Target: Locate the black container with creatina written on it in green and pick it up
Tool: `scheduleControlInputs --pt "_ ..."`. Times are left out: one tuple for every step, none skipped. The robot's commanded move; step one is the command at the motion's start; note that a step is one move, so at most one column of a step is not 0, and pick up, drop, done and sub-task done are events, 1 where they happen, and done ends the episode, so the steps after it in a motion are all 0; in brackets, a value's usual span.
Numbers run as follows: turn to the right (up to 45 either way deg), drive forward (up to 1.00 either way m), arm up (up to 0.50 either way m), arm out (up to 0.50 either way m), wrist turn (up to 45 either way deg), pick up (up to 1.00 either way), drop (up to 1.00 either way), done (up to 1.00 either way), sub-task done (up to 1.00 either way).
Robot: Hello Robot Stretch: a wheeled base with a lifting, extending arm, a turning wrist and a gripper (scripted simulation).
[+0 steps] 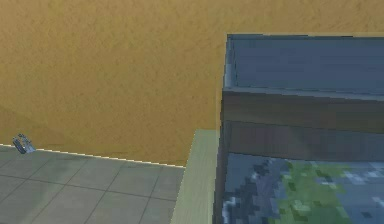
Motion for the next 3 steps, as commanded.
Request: scheduleControlInputs --pt "0.0 0.00 0.00 0.00 24.0 0.00 0.00 0.00 0.00" --pt "0.0 0.00 -0.30 0.00 0.0 0.00 0.00 0.00 0.00" --pt "0.0 0.00 0.00 0.00 0.0 1.00 0.00 0.00 0.00"
